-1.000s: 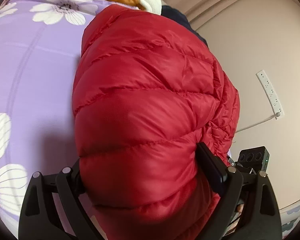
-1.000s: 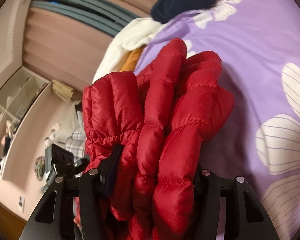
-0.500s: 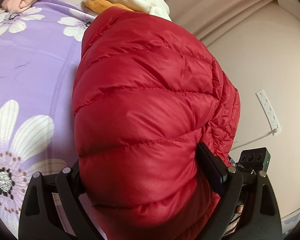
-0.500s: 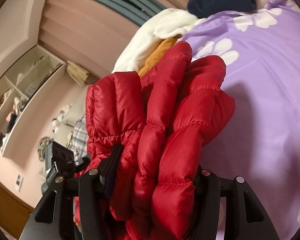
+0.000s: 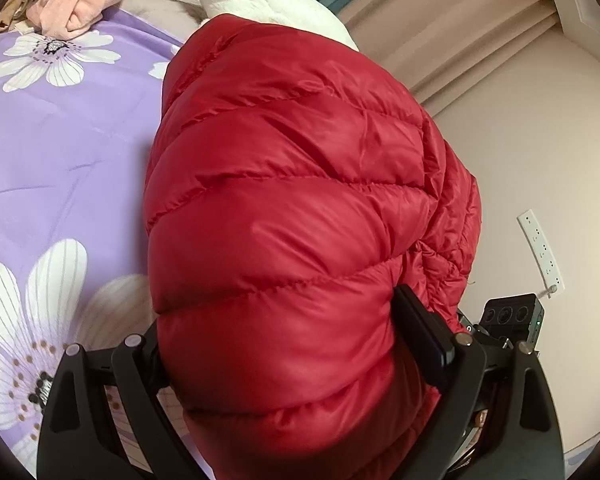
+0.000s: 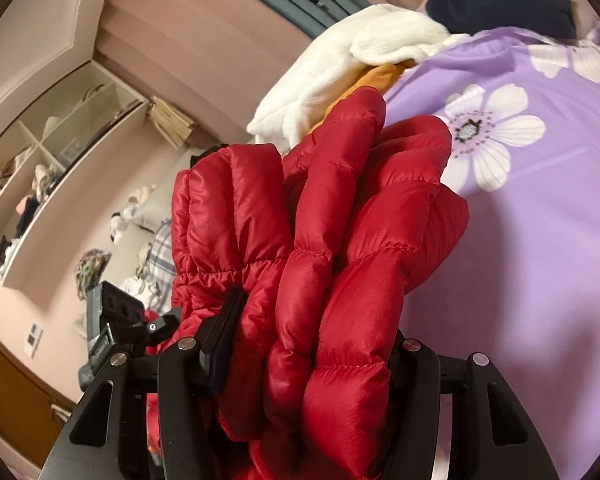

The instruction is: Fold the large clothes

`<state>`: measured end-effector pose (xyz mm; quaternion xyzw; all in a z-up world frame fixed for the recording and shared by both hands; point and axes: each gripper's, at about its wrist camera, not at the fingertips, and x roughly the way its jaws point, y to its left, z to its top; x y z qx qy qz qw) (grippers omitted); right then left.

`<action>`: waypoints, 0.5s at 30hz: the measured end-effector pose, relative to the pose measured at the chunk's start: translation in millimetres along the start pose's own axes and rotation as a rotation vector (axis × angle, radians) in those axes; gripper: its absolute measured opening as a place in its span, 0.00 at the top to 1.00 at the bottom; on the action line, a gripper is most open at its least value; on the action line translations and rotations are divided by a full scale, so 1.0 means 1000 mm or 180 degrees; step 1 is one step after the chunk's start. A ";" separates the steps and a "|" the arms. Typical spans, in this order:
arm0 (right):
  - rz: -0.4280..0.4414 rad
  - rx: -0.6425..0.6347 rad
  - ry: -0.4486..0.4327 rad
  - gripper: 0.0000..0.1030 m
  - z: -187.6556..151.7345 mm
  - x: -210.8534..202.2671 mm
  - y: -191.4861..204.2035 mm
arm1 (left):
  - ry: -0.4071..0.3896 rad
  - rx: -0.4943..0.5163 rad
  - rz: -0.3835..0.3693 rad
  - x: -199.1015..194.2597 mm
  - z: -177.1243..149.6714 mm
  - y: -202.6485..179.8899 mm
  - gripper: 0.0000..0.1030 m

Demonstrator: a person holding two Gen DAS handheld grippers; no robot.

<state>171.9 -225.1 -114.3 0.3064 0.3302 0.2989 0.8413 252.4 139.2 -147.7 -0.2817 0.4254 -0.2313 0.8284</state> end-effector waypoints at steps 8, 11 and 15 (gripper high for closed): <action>0.0027 -0.0076 0.0032 0.45 0.010 0.018 0.004 | -0.0086 -0.0016 0.0033 -0.018 -0.024 -0.014 0.09; 0.0015 -0.0083 0.0030 0.45 0.013 0.025 0.005 | -0.0097 -0.0014 0.0047 -0.022 -0.023 -0.014 0.09; 0.0001 -0.0079 0.0030 0.45 0.016 0.033 0.004 | -0.0107 -0.0022 0.0075 -0.021 -0.022 -0.023 0.09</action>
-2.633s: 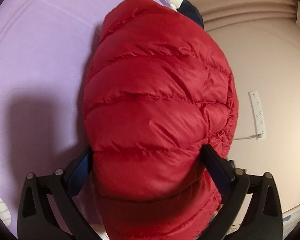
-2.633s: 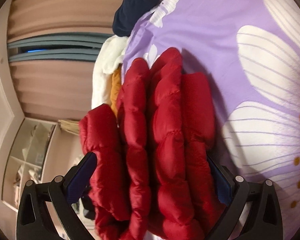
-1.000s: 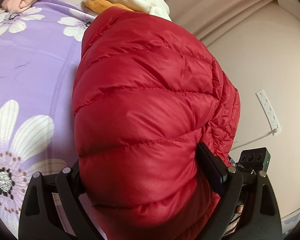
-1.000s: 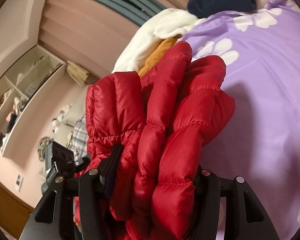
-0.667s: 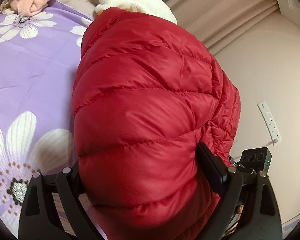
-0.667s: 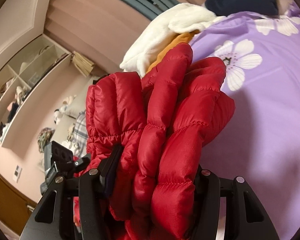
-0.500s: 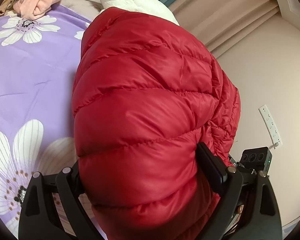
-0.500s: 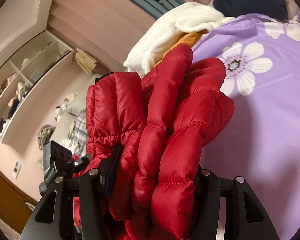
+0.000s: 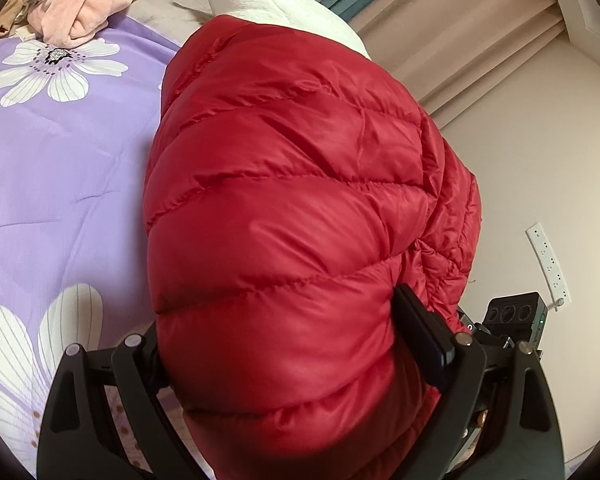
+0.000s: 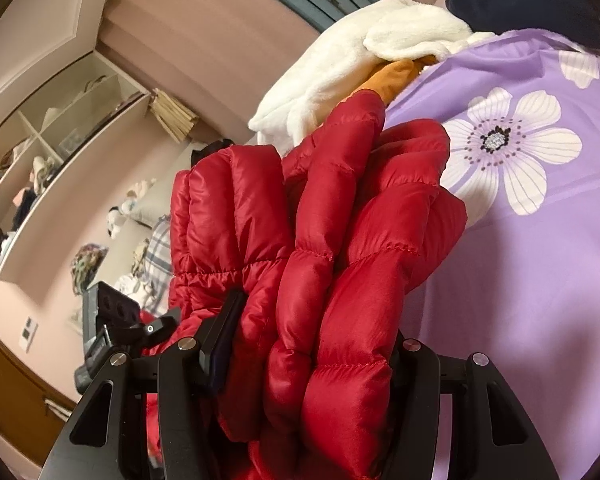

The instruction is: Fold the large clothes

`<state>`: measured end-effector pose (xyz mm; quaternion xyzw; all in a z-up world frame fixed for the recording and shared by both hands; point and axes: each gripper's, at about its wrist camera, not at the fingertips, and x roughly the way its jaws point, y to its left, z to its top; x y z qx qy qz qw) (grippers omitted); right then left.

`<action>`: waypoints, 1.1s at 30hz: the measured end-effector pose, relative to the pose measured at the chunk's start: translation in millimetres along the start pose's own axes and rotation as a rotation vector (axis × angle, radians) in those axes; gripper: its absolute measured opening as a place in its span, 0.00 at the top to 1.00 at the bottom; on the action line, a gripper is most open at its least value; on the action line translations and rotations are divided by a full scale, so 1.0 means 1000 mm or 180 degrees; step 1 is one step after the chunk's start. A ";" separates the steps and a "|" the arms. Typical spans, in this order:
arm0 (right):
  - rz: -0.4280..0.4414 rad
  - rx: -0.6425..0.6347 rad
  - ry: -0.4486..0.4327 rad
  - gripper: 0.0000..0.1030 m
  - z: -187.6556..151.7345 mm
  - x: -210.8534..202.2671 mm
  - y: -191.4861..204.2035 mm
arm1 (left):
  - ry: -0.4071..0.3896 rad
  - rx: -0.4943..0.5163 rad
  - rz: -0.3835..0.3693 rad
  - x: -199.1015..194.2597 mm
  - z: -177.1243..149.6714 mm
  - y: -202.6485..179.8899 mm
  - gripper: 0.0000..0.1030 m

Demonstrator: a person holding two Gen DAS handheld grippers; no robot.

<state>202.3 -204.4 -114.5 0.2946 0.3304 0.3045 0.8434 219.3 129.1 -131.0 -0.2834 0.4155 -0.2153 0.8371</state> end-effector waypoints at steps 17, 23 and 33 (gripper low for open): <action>-0.0147 0.0102 0.0085 0.45 -0.005 0.023 -0.011 | 0.0084 -0.0057 0.0137 0.009 -0.014 -0.010 0.09; -0.0177 0.0147 0.0108 0.45 -0.009 0.025 -0.012 | 0.0098 -0.0072 0.0181 0.008 -0.019 -0.014 0.09; -0.0258 0.0191 0.0159 0.45 -0.010 0.029 -0.012 | 0.0118 -0.0084 0.0244 0.011 -0.023 -0.014 0.09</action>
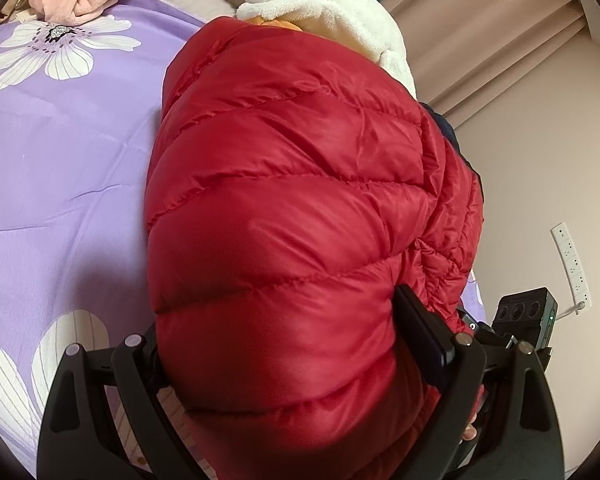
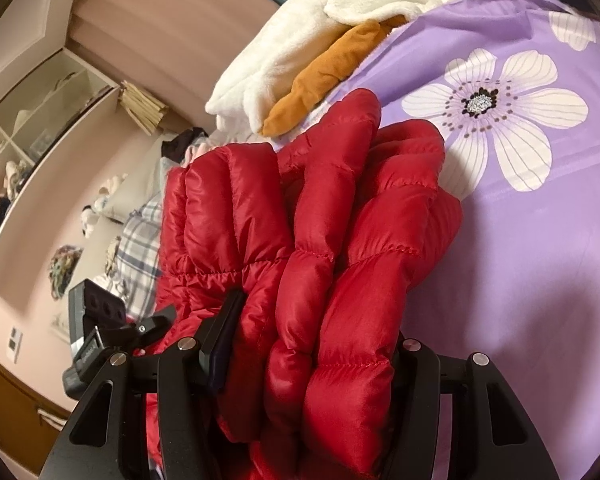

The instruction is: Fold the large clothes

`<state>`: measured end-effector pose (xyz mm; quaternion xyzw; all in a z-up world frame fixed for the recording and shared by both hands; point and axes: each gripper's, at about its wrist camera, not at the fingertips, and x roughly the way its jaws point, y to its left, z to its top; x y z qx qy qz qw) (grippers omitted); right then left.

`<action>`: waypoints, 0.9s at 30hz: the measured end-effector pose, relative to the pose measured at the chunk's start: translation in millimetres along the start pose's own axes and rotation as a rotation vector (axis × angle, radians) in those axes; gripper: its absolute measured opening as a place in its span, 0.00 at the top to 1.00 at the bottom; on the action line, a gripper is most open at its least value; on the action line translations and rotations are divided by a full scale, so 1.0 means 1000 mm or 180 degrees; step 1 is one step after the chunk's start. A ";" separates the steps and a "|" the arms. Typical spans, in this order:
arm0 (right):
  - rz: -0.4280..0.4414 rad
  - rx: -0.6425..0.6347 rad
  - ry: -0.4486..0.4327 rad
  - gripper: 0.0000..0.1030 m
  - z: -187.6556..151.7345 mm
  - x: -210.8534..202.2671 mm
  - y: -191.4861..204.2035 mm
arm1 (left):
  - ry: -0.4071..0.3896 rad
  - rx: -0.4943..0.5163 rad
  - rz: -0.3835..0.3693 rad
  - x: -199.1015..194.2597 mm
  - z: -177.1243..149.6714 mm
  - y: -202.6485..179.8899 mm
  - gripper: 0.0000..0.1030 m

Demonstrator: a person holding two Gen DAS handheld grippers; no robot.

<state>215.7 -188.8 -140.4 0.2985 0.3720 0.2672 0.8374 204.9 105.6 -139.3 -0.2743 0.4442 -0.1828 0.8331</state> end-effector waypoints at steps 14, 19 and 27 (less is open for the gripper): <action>-0.0129 -0.0020 0.0056 0.45 0.001 0.003 0.002 | -0.0009 0.0009 0.0088 0.013 0.013 0.009 0.09; -0.0171 -0.0009 0.0080 0.45 0.002 0.003 0.001 | -0.0009 0.0031 0.0119 0.015 0.014 0.009 0.09; -0.0219 -0.0004 0.0104 0.44 0.001 0.004 0.000 | -0.0015 0.0060 0.0179 0.016 0.014 0.009 0.09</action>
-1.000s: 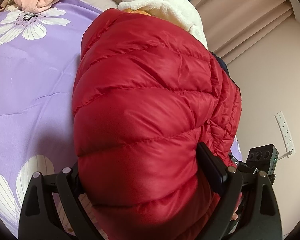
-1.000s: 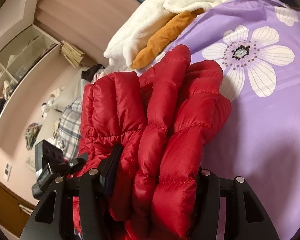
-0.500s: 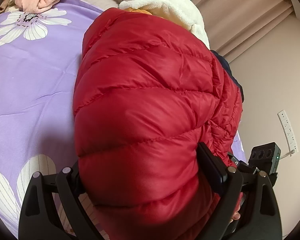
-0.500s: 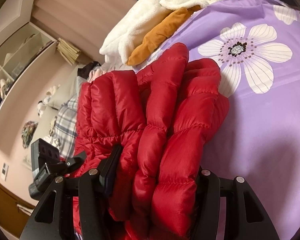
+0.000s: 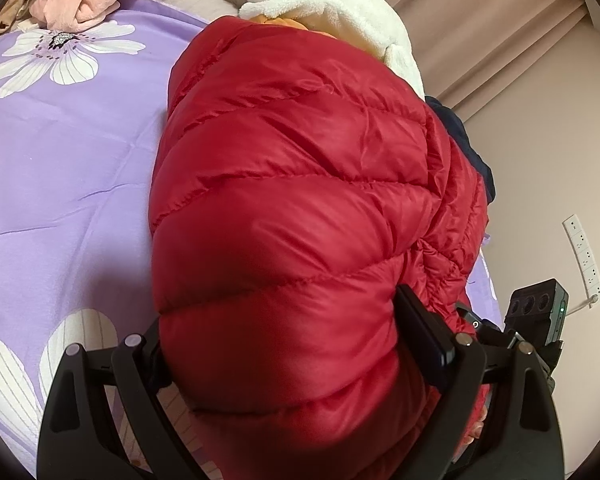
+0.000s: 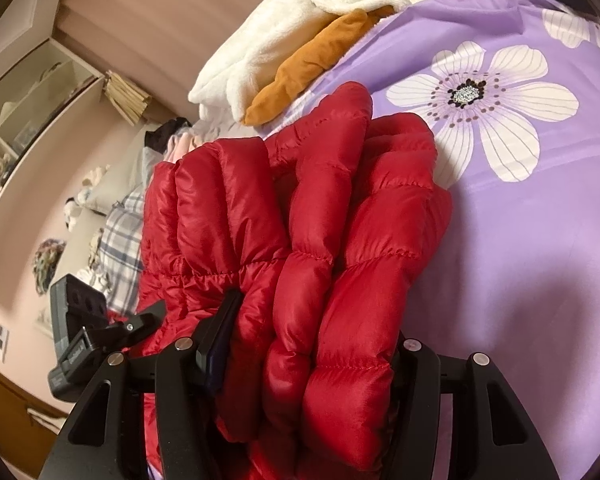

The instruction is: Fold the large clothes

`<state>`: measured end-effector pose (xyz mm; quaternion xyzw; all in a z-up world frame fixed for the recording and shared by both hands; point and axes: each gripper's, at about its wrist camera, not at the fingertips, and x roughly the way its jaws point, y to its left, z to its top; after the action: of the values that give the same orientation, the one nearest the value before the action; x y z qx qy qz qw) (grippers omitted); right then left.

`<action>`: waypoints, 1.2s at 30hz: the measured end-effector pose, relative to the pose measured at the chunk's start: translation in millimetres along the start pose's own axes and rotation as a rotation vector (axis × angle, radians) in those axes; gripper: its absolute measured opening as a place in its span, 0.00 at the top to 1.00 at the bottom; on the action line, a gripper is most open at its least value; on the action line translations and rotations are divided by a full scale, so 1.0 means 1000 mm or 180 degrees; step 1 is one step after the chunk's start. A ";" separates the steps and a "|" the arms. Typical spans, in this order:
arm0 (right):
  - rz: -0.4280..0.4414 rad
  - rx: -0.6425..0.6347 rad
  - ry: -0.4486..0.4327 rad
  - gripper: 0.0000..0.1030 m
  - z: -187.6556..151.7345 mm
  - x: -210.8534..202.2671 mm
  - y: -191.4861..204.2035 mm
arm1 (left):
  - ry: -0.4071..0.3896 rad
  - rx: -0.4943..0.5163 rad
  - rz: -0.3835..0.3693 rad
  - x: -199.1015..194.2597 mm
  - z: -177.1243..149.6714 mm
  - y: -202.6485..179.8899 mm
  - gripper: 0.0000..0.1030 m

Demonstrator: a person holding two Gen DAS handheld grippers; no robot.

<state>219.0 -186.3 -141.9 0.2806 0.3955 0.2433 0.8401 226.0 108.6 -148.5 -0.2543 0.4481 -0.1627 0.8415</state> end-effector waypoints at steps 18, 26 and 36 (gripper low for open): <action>-0.0123 0.0016 0.0029 0.39 -0.001 0.002 0.000 | -0.0048 0.0073 0.0159 -0.003 0.002 -0.003 0.09; -0.0216 -0.0019 0.0040 0.37 -0.002 0.002 0.003 | -0.0094 0.0157 0.0335 -0.008 0.000 -0.006 0.09; -0.0346 -0.0044 0.0056 0.31 -0.002 -0.001 0.005 | -0.0178 0.0306 0.0569 -0.019 -0.005 -0.015 0.09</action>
<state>215.8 -182.7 -139.7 0.2507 0.4158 0.2025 0.8505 211.1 104.4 -129.6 -0.1771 0.4370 -0.1012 0.8760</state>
